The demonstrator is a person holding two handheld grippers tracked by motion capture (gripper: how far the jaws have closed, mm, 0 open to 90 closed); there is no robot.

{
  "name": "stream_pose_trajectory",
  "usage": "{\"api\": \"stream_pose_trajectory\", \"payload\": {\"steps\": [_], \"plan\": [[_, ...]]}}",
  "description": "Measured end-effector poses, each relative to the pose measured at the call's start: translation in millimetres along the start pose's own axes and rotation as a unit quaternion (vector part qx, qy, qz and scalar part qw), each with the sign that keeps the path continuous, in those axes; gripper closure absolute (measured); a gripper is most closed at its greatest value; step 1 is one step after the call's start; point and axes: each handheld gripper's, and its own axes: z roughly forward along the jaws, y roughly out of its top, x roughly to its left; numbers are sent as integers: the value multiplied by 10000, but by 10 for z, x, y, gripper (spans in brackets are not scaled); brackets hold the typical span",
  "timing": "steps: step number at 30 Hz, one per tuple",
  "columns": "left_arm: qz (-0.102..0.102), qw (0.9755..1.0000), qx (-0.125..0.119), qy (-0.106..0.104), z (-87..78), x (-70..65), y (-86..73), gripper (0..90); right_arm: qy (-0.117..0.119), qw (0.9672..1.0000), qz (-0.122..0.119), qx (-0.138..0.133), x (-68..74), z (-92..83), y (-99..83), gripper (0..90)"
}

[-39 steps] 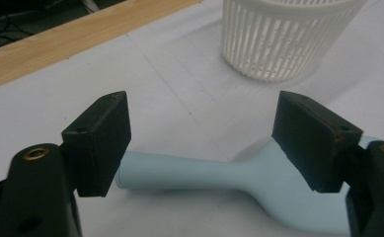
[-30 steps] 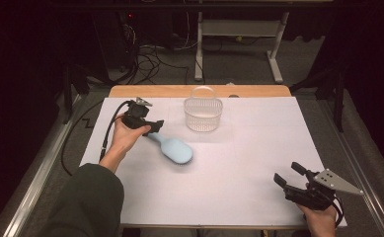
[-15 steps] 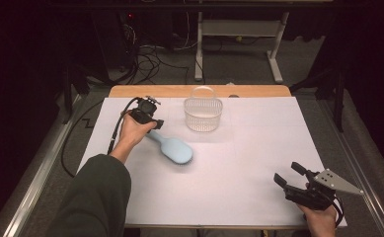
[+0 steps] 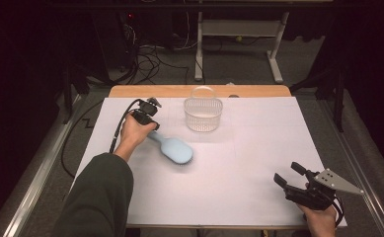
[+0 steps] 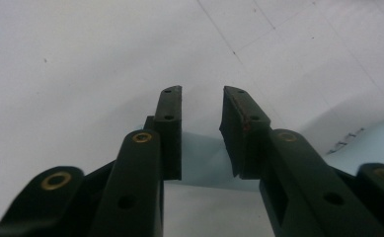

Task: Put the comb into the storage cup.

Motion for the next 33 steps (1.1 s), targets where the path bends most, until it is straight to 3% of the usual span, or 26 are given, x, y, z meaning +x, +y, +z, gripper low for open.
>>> {"api": "stream_pose_trajectory", "payload": {"steps": [7,18,33], "plan": [[-86,9999,81,18,29,5,1,780,15,10000,-16,24,1,3,-1,212],[-33,9998,212,14,20,43,-33,848,31,10000,-17,48,2,10,-4,212],[5,9992,379,-152,-12,60,-92,892,39,10000,-9,43,4,8,-4,212]]}}
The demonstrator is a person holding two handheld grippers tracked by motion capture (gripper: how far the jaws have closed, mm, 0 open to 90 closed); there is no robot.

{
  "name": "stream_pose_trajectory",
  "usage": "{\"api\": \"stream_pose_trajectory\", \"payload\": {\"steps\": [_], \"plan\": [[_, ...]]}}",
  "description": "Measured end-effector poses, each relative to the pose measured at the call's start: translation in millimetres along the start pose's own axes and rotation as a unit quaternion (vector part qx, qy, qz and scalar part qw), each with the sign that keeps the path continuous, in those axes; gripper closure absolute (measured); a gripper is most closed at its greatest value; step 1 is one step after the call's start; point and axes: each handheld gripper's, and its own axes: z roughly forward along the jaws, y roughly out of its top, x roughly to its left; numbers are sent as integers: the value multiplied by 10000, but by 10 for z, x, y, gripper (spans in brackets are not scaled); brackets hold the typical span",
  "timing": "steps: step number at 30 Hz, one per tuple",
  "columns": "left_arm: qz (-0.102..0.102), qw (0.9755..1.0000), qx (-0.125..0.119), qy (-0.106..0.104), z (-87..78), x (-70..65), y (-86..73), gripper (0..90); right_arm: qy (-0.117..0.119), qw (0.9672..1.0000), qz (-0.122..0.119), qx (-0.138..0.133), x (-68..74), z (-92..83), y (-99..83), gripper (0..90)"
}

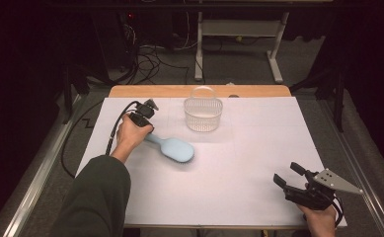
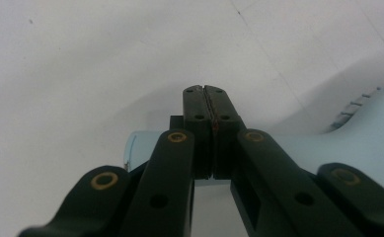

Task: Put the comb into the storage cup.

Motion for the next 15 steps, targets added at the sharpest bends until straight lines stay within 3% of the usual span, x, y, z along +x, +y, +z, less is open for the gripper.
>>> {"api": "stream_pose_trajectory", "payload": {"steps": [15], "plan": [[-56,9996,-32,-273,-50,31,-197,900,2,10000,-1,8,5,3,2,212]]}}
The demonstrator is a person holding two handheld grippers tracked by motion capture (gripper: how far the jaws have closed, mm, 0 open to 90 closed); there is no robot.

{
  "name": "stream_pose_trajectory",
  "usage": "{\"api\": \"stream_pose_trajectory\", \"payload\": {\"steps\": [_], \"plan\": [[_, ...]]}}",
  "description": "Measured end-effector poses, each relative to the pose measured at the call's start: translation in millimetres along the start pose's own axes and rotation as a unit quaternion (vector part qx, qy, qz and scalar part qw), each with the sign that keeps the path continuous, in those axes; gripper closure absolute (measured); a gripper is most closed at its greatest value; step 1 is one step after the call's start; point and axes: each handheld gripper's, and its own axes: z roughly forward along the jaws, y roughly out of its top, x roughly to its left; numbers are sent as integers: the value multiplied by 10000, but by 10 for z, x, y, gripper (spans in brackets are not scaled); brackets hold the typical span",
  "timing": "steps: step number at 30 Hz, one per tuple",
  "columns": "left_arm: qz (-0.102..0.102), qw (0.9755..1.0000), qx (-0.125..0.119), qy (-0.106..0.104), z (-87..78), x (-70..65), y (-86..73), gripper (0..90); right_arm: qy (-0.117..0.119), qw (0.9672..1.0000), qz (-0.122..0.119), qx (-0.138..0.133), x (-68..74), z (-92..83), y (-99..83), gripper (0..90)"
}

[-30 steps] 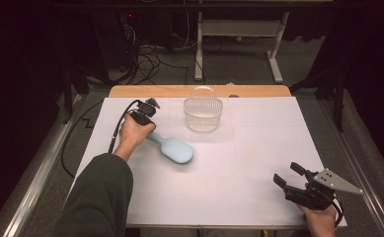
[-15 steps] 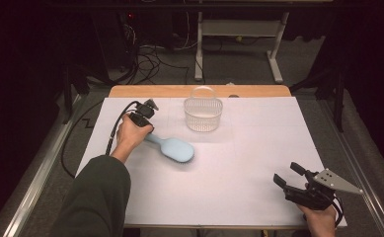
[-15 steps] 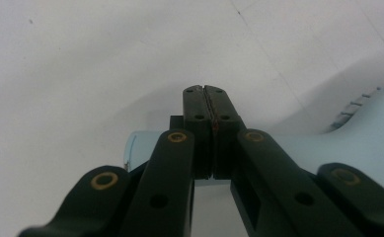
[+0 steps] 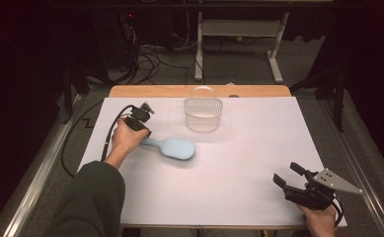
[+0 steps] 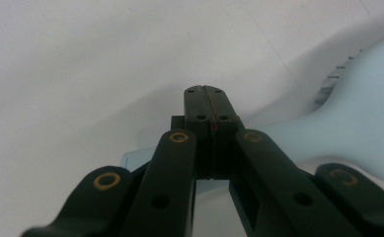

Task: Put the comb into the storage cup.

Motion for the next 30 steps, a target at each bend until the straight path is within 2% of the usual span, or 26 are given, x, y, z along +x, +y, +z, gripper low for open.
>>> {"api": "stream_pose_trajectory", "payload": {"steps": [30], "plan": [[-61,9994,-92,-327,-86,-17,-355,900,-3,10000,-18,6,4,3,1,212]]}}
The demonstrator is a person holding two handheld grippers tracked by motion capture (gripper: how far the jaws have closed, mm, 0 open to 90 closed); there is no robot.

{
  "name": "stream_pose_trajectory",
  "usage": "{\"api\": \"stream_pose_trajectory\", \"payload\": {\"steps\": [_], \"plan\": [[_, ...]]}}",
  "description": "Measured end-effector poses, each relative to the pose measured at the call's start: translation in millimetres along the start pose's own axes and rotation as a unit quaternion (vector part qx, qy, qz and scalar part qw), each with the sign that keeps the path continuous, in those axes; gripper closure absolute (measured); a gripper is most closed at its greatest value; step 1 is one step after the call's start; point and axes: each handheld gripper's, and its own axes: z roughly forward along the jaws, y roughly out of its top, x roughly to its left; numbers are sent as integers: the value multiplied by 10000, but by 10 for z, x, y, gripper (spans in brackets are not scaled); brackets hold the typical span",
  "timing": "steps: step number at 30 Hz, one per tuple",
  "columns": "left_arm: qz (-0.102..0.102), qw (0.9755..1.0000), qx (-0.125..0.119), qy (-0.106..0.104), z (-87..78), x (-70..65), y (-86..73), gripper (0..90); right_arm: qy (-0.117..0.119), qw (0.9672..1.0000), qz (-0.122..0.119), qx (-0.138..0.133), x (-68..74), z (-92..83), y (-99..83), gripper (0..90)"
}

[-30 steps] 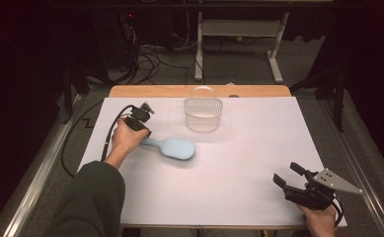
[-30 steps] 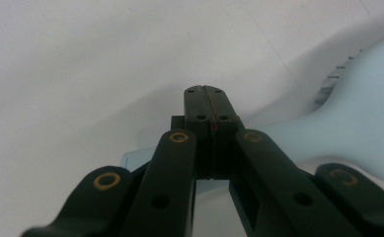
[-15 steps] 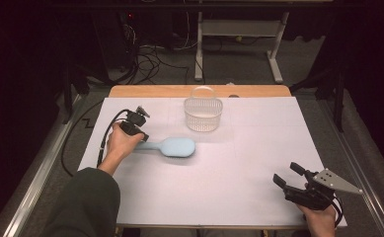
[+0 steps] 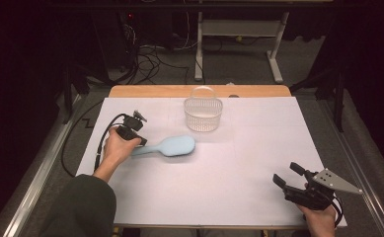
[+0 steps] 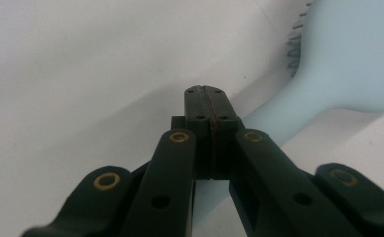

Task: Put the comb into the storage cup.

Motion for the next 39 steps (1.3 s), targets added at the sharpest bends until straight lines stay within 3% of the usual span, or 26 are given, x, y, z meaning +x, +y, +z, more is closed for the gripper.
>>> {"api": "stream_pose_trajectory", "payload": {"steps": [30,39], "plan": [[7,9996,-8,-297,-42,-134,-247,900,-37,10000,-22,77,0,8,-3,210],[109,9992,-31,-385,-50,-203,-325,900,-38,10000,-17,83,1,10,-2,208]]}}
